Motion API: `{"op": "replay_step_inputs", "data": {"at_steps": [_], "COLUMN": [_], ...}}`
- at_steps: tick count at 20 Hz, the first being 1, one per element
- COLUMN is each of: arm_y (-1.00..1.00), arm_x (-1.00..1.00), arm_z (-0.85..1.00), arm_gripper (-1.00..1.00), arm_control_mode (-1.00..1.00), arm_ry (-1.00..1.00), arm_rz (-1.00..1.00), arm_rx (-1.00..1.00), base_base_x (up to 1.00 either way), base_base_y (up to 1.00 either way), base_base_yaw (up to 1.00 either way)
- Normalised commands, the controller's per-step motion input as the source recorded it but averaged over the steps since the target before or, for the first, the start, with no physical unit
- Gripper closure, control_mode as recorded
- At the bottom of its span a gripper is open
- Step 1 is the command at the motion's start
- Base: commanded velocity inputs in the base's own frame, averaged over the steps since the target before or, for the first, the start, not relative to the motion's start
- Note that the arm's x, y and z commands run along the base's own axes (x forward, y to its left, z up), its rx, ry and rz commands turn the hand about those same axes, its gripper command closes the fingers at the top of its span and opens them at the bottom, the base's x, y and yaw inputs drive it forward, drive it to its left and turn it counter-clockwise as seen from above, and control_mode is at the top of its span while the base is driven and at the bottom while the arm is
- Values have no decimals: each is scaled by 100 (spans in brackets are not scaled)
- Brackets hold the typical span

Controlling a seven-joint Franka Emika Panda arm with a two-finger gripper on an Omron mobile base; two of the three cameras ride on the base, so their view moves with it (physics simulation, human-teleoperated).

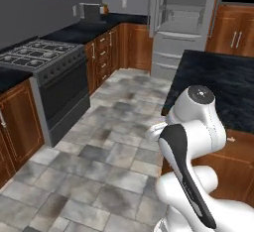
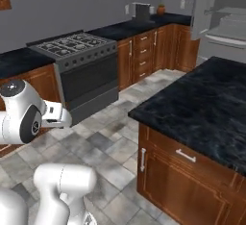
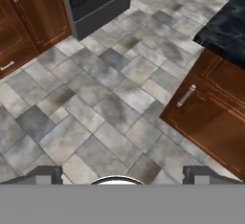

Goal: Open the fridge, grab two sodas, and place both sodas inside the bowl with ice on the dining counter.

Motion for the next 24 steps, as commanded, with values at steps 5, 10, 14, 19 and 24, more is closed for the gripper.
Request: {"op": "replay_step_inputs", "data": {"at_steps": [5,10,14,19,24], "arm_y": [0,0,0,0,0], "arm_x": [0,0,0,0,0], "arm_z": [0,0,0,0,0], "arm_gripper": [-100,-100,-100,-100,-100], "arm_control_mode": [100,100,100,100,100], "arm_ry": [0,0,0,0,0], "arm_rz": [0,0,0,0,0], "arm_rx": [0,0,0,0,0], "base_base_x": [80,85,87,99,100], "base_base_y": [94,83,72,56,37], "base_base_yaw": [-38,-42,-44,-37,-33]}}
